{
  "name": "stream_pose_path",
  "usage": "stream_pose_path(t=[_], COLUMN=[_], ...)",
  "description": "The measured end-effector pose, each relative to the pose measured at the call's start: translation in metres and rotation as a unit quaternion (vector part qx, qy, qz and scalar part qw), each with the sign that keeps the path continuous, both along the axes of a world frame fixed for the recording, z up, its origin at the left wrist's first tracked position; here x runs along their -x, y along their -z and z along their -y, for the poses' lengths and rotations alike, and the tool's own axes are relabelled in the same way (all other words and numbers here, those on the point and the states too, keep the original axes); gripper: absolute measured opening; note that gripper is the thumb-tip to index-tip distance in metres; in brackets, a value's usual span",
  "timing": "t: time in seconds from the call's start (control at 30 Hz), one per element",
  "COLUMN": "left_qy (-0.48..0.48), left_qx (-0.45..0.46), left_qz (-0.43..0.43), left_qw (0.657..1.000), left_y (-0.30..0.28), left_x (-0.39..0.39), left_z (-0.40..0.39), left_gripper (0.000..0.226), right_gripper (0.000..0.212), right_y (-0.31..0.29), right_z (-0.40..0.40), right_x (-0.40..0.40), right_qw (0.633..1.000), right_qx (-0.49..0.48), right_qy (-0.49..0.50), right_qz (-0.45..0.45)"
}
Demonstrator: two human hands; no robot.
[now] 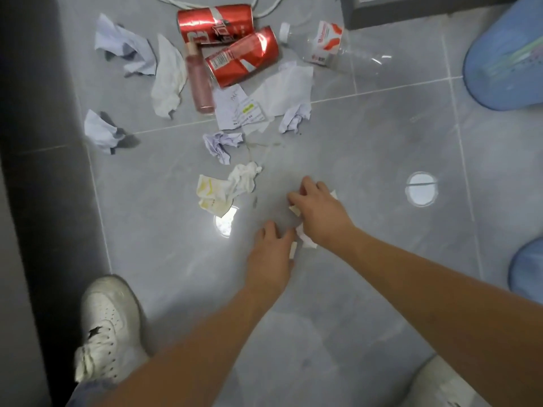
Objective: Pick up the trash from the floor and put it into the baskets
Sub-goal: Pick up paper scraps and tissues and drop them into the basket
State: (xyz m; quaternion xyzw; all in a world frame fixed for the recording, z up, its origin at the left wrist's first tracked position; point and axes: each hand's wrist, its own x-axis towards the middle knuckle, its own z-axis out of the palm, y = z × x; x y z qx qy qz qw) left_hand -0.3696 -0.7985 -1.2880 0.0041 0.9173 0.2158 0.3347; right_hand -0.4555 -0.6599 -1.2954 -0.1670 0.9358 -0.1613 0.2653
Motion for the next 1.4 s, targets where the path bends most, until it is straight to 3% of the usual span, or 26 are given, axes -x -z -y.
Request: stream_pose_path(t=[0.07, 0.17, 0.23, 0.33, 0.43, 0.57, 0.67, 0.83, 0.93, 1.0, 1.07, 1.17, 1.3, 1.4], left_qy=[0.021, 0.029, 0.017, -0.069, -0.141, -0.157, -0.136, -0.063, -0.033, -0.004, 0.027, 0.016, 0.022, -0.037], left_qx=[-0.016, -0.043, -0.054, -0.099, -0.145, -0.231, -0.294, -0.384, -0.395, -0.373, -0.314, -0.272, -0.208, -0.115], left_qz=[0.011, 0.025, 0.022, 0.016, -0.003, -0.009, 0.017, -0.002, -0.004, 0.024, 0.047, 0.024, -0.027, -0.034], left_qw=[1.0, 0.998, 0.998, 0.993, 0.979, 0.96, 0.946, 0.921, 0.918, 0.928, 0.948, 0.962, 0.978, 0.992], left_y=[0.007, 0.01, 0.009, -0.006, -0.041, -0.12, -0.184, -0.266, -0.273, -0.264, -0.263, -0.274, -0.265, -0.235], left_x=[0.003, 0.008, 0.011, 0.017, 0.021, 0.014, 0.009, 0.008, 0.001, -0.005, -0.011, -0.014, -0.013, -0.001], left_z=[0.003, 0.011, 0.015, 0.012, -0.006, -0.063, -0.133, -0.291, -0.383, -0.429, -0.451, -0.43, -0.315, -0.196], left_gripper=[0.034, 0.021, 0.012, 0.014, 0.016, 0.026, 0.028, 0.026, 0.031, 0.029, 0.044, 0.041, 0.034, 0.031], right_gripper=[0.026, 0.014, 0.012, 0.02, 0.019, 0.016, 0.017, 0.02, 0.022, 0.016, 0.032, 0.034, 0.015, 0.036], right_y=[0.002, -0.014, -0.032, -0.061, -0.099, -0.17, -0.229, -0.302, -0.31, -0.307, -0.307, -0.316, -0.309, -0.281], right_z=[-0.015, -0.035, -0.049, -0.074, -0.1, -0.142, -0.2, -0.338, -0.41, -0.44, -0.455, -0.452, -0.385, -0.291], right_x=[-0.002, -0.008, -0.013, -0.024, -0.038, -0.067, -0.094, -0.136, -0.156, -0.165, -0.173, -0.183, -0.171, -0.143], right_qw=[0.994, 0.953, 0.902, 0.791, 0.735, 0.675, 0.628, 0.581, 0.544, 0.538, 0.549, 0.621, 0.728, 0.795], right_qx=[0.062, 0.137, 0.18, 0.271, 0.302, 0.32, 0.313, 0.227, 0.211, 0.221, 0.198, 0.142, 0.188, 0.218], right_qy=[0.087, 0.268, 0.392, 0.538, 0.598, 0.663, 0.712, 0.762, 0.795, 0.809, 0.812, 0.771, 0.659, 0.565], right_qz=[0.009, 0.01, 0.034, 0.107, 0.102, 0.046, -0.033, -0.171, -0.168, -0.079, 0.005, -0.001, 0.005, 0.045])
